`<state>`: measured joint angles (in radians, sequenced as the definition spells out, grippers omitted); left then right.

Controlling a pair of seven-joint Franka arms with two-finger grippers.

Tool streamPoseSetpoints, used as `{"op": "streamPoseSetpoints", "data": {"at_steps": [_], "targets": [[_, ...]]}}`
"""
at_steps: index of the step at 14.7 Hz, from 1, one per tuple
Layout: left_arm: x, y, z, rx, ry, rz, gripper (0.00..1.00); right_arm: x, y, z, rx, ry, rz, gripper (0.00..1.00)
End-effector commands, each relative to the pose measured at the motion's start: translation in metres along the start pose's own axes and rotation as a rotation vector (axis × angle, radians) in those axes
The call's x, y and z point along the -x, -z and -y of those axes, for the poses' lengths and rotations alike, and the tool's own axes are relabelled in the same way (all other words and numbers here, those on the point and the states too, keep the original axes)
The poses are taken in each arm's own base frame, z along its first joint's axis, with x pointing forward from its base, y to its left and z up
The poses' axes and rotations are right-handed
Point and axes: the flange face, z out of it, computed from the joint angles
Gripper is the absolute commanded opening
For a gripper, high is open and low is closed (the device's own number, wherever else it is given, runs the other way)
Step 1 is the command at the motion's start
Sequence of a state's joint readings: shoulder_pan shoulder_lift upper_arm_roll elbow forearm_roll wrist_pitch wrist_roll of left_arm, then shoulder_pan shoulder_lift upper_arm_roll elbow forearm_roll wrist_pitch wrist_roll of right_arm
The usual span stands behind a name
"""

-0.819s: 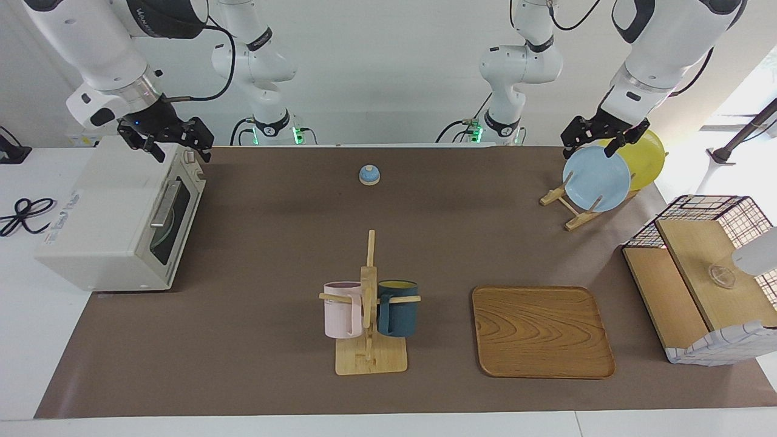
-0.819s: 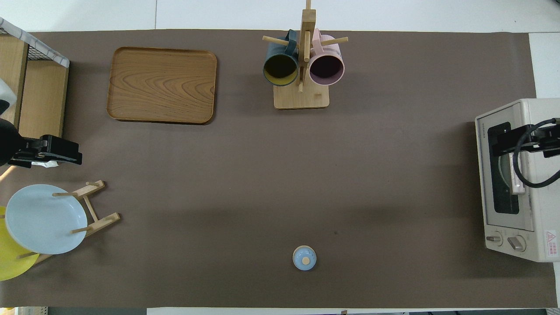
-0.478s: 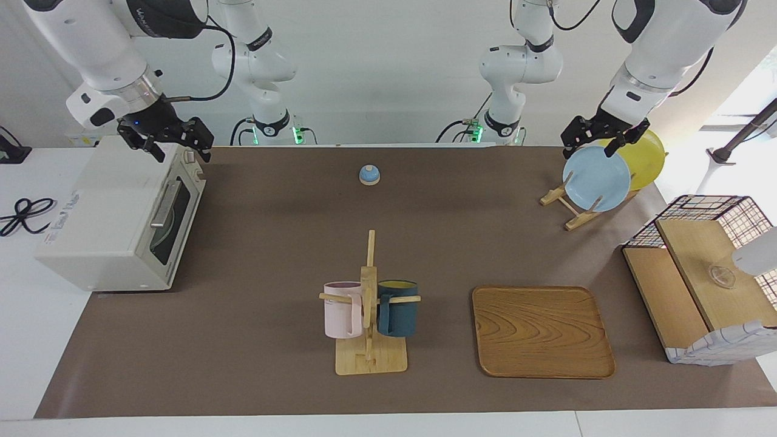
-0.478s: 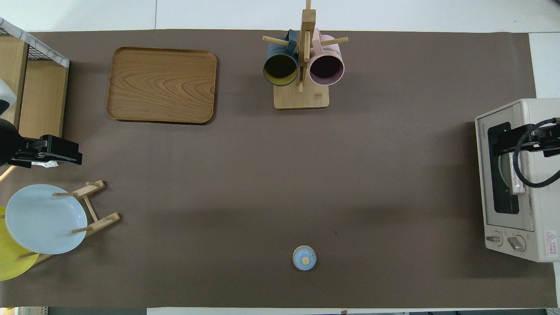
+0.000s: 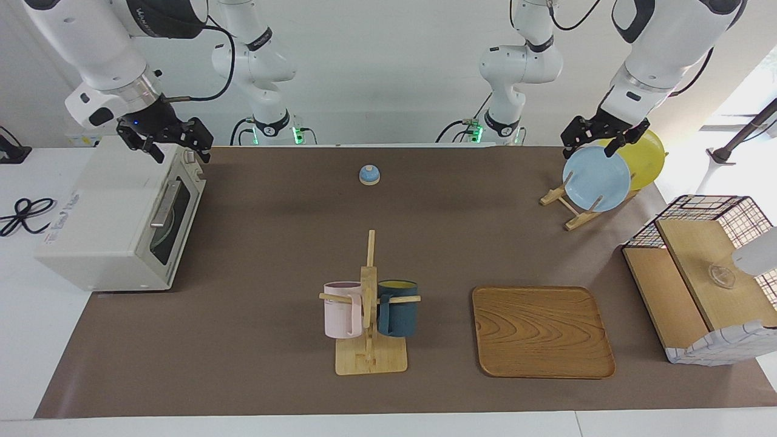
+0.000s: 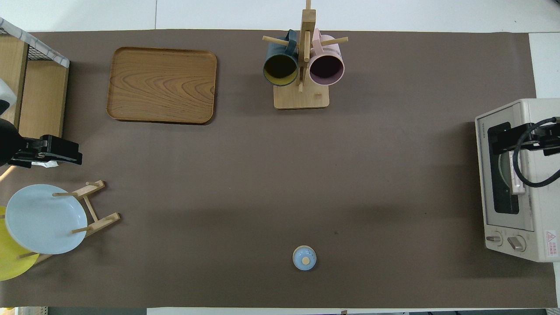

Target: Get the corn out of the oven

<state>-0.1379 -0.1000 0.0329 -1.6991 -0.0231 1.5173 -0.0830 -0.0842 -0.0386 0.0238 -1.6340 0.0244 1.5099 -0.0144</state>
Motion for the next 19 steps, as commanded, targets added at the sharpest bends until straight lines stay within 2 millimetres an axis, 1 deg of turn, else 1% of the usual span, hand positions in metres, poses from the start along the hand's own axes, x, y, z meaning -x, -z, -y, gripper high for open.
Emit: {"op": "streamPoseSetpoints", "data": {"at_steps": [1,2,3,5,6,7,8,10,11,12,15,18,19], "targets": [[0.001,0.004,0.003,-0.014,0.001,0.004,1.0,-0.005,-0.009,-0.001,-0.001,-0.01,-0.039,0.49],[0.001,0.004,0.003,-0.014,0.001,0.004,1.0,-0.004,-0.013,-0.002,0.001,-0.009,-0.032,0.05],[0.001,0.004,0.003,-0.014,0.001,0.004,1.0,-0.001,-0.015,-0.002,0.008,-0.009,-0.032,0.0],[0.001,0.004,0.003,-0.014,0.001,0.004,1.0,-0.003,-0.021,-0.006,0.024,-0.013,-0.051,0.0],[0.001,0.004,0.003,-0.014,0.001,0.004,1.0,-0.003,-0.027,-0.013,0.038,-0.022,-0.047,0.0],[0.001,0.004,0.003,-0.014,0.001,0.006,1.0,-0.002,-0.034,-0.029,0.054,-0.043,-0.051,0.0],[0.001,0.004,0.003,-0.014,0.001,0.006,1.0,-0.002,-0.045,-0.038,0.066,-0.041,-0.059,0.0],[0.001,0.004,0.003,-0.014,0.001,0.006,1.0,-0.001,-0.066,-0.05,0.087,-0.039,-0.07,0.0],[0.001,0.004,0.003,-0.014,0.001,0.006,1.0,-0.003,-0.074,-0.064,0.106,-0.05,-0.073,0.0],[0.001,0.004,0.003,-0.014,0.001,0.006,1.0,-0.004,-0.08,-0.07,0.107,-0.047,-0.067,0.0],[0.001,0.004,0.003,-0.014,0.001,0.006,1.0,-0.004,-0.1,-0.071,0.104,-0.044,-0.052,0.0],[0.001,0.004,0.003,-0.014,0.001,0.007,1.0,-0.005,-0.108,-0.073,0.108,-0.045,-0.047,0.0],[0.001,0.004,0.003,-0.014,0.001,0.006,1.0,-0.005,-0.111,-0.082,0.108,-0.058,-0.049,0.0]]}}
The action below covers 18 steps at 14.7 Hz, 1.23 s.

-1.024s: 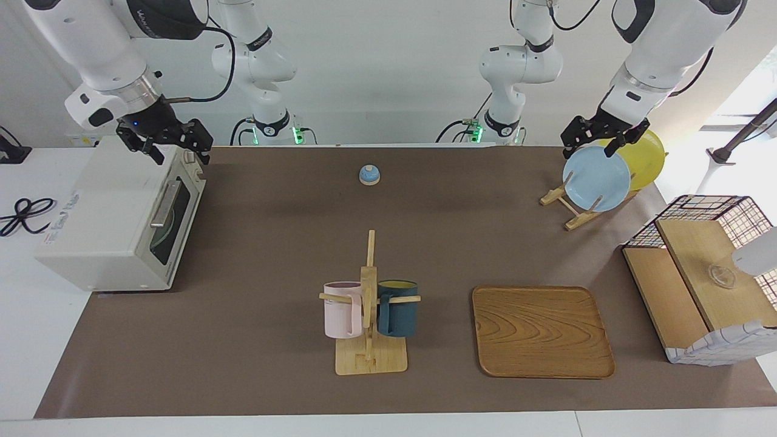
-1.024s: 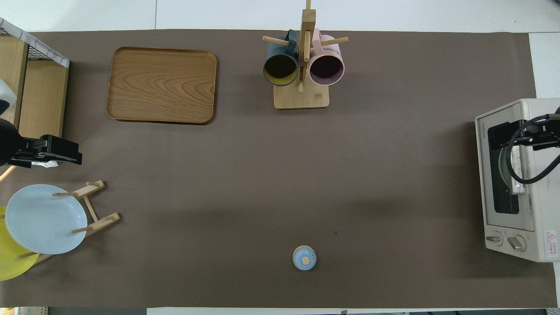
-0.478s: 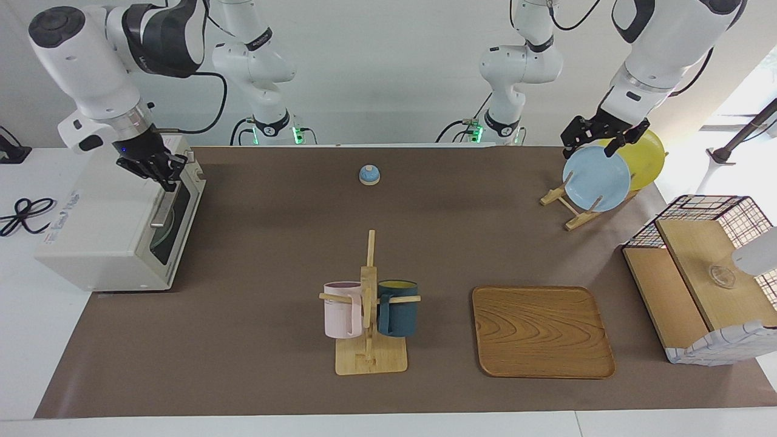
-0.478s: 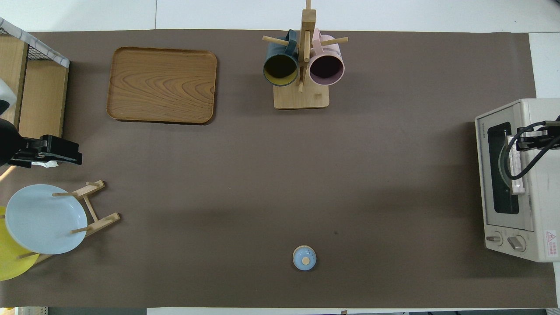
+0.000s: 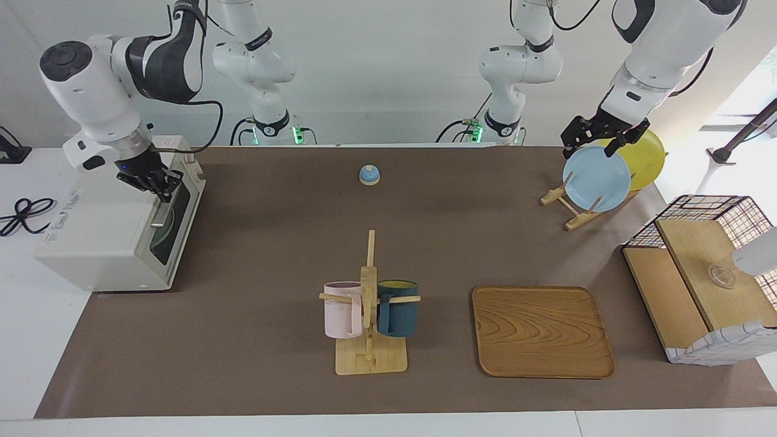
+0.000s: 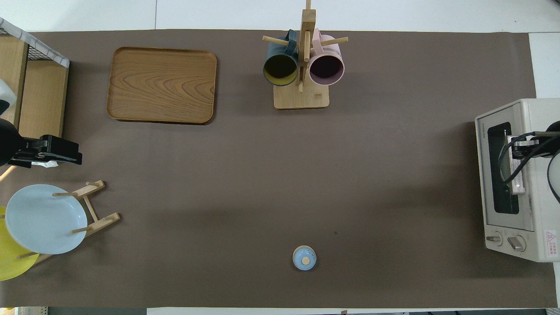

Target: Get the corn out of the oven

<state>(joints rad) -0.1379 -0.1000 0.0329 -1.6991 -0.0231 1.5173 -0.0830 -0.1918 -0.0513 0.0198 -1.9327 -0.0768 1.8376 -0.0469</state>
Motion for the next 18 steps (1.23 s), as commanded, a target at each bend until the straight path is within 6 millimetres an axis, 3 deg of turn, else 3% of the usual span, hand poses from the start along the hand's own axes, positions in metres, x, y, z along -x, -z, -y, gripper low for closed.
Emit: {"op": "streamPoseSetpoints", "data": {"at_steps": [1,3,10,18], "targets": [[0.001,0.004,0.003,-0.014,0.001,0.006,1.0,0.003,-0.012,-0.014,0.015,-0.004,-0.019,0.0],[0.001,0.004,0.003,-0.014,0.001,0.006,1.0,0.006,-0.024,-0.014,0.013,-0.003,-0.009,0.0],[0.001,0.004,0.003,-0.014,0.001,0.007,1.0,0.008,-0.035,-0.012,0.01,-0.003,0.003,0.0],[0.001,0.004,0.003,-0.014,0.001,0.006,1.0,0.009,-0.037,-0.007,-0.033,-0.019,0.008,0.0]]}}
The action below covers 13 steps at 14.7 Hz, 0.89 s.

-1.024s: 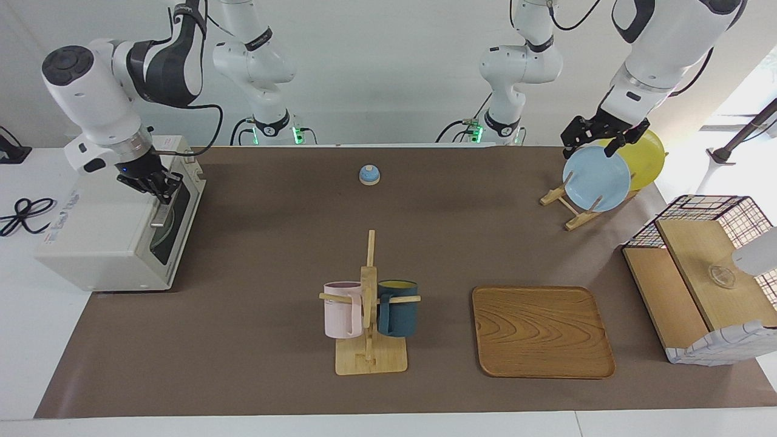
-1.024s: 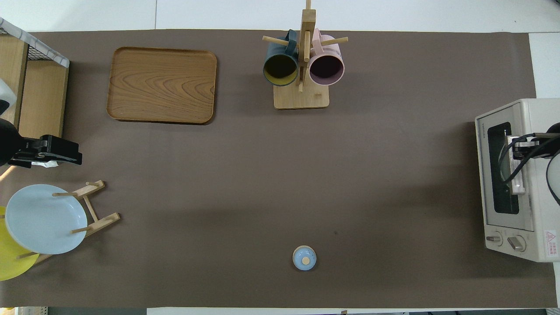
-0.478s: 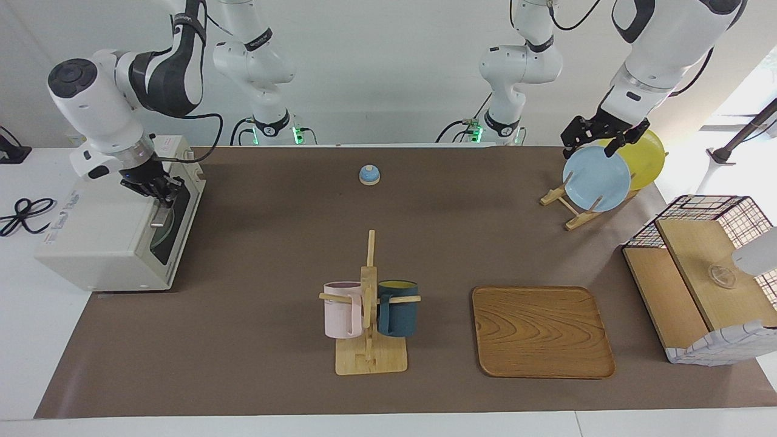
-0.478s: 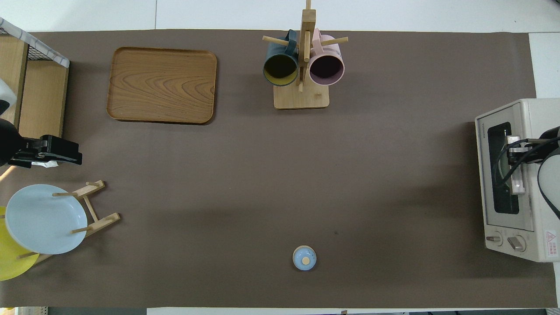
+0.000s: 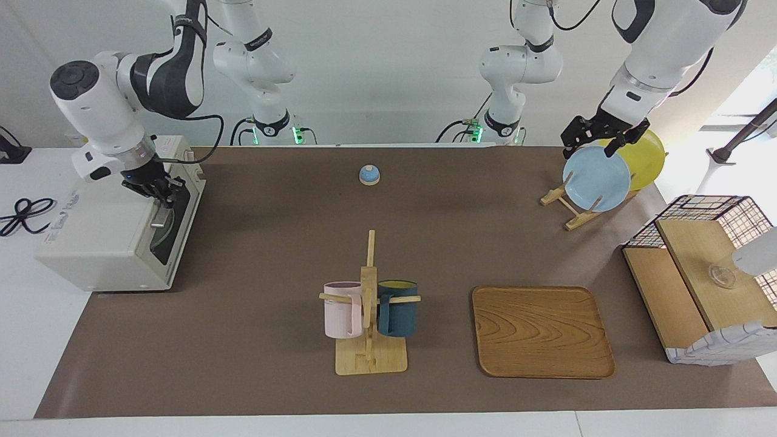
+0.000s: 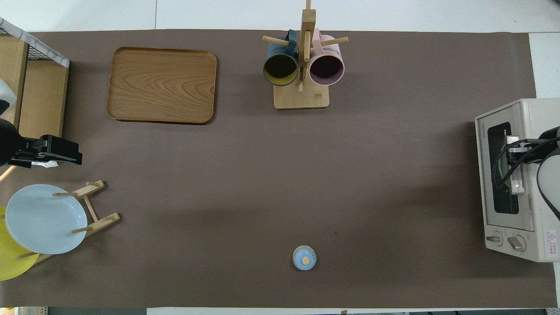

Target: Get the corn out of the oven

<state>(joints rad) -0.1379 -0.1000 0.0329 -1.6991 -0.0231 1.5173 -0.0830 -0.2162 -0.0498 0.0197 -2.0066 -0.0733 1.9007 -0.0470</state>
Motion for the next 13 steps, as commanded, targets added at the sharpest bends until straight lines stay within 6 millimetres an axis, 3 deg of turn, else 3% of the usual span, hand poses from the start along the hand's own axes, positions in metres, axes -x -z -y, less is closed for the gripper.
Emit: {"op": "streamPoseSetpoints", "data": {"at_steps": [1,6,13], "targets": [[0.001,0.005,0.003,-0.014,0.001,0.004,1.0,0.005,-0.006,0.006,-0.029,0.005,-0.006,0.0],[0.001,0.004,0.003,-0.014,0.001,0.007,1.0,0.005,-0.017,0.015,-0.033,0.015,-0.011,0.0],[0.001,0.004,0.003,-0.014,0.001,0.007,1.0,-0.01,-0.047,0.057,-0.032,0.074,-0.045,0.0]]}}
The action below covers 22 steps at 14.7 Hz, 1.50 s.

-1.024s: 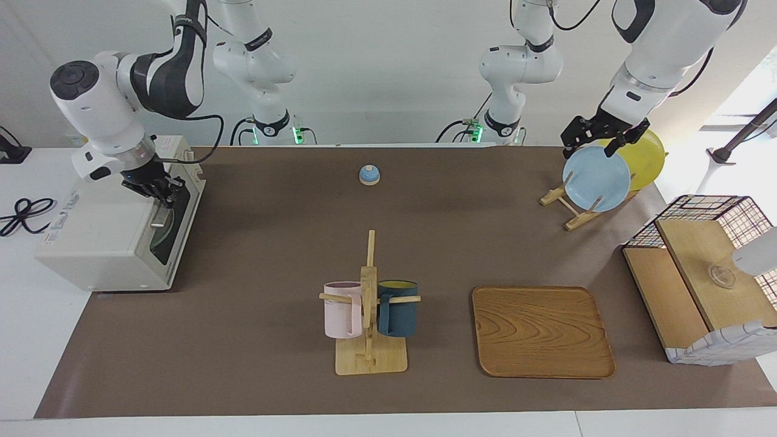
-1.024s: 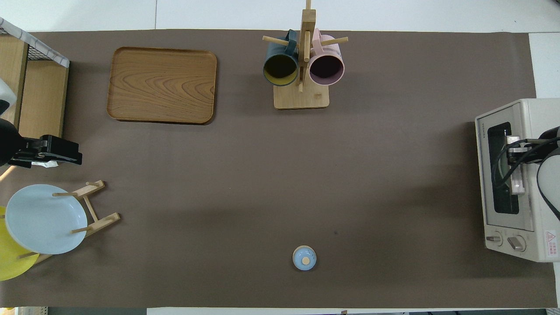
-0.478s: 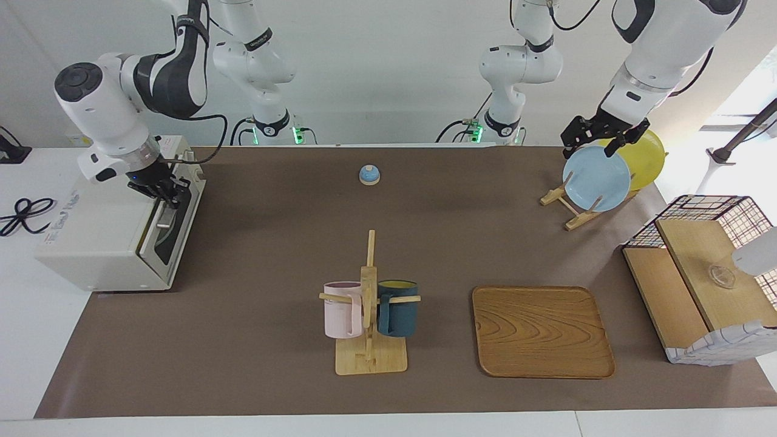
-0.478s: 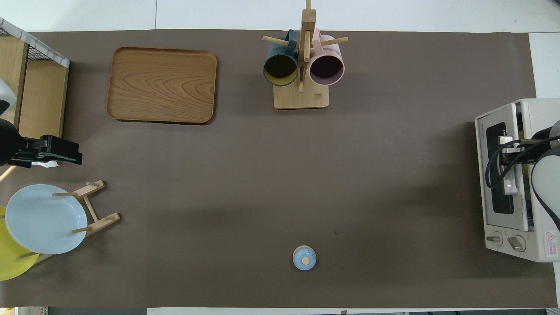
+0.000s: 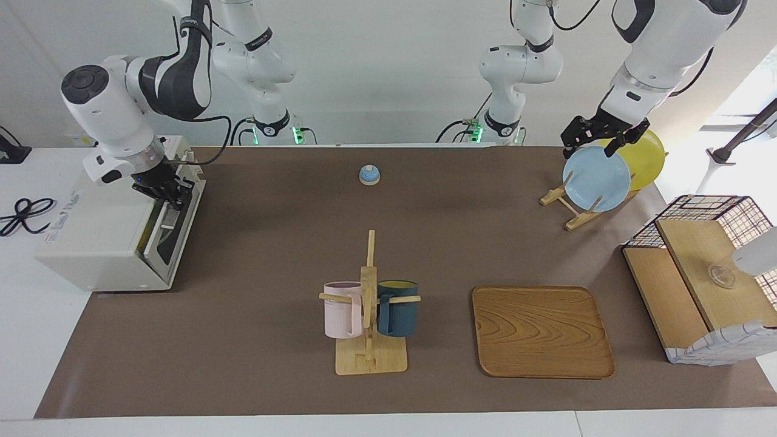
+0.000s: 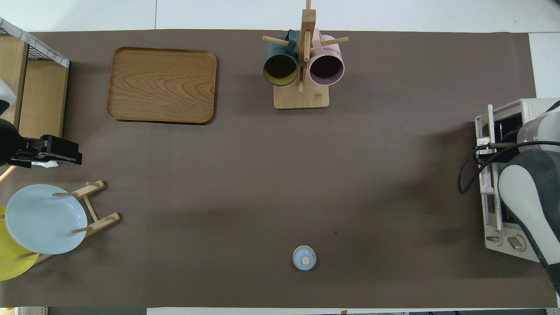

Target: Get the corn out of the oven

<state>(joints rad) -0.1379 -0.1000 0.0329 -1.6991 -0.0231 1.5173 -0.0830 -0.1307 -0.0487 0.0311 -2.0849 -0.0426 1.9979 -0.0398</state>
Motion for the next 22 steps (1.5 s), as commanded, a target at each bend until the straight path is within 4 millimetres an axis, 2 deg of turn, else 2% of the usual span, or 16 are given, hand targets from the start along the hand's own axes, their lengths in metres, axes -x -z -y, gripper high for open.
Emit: {"op": "streamPoseSetpoints", "data": {"at_steps": [1,4,7,10,15,17,22], "targets": [[0.001,0.004,0.003,-0.014,0.001,0.007,1.0,-0.012,-0.024,0.001,-0.007,-0.005,-0.029,0.0],[0.001,0.004,0.003,-0.014,0.001,0.006,1.0,-0.017,-0.045,0.019,-0.01,0.027,-0.038,0.0],[0.001,0.004,0.003,-0.014,0.001,0.007,1.0,-0.022,-0.063,0.024,-0.014,0.033,-0.04,0.0],[0.001,0.004,0.003,-0.014,0.001,0.007,1.0,-0.021,-0.072,0.04,-0.015,0.061,-0.064,0.0],[0.001,0.004,0.003,-0.014,0.003,0.004,1.0,-0.012,-0.088,0.052,-0.016,0.081,-0.082,0.0],[0.001,0.004,0.002,-0.014,0.0,0.004,1.0,-0.004,-0.107,0.052,-0.016,0.085,-0.076,0.0],[0.001,0.004,0.003,-0.014,0.001,0.006,1.0,0.0,-0.126,0.057,-0.019,0.089,-0.079,0.0]]}}
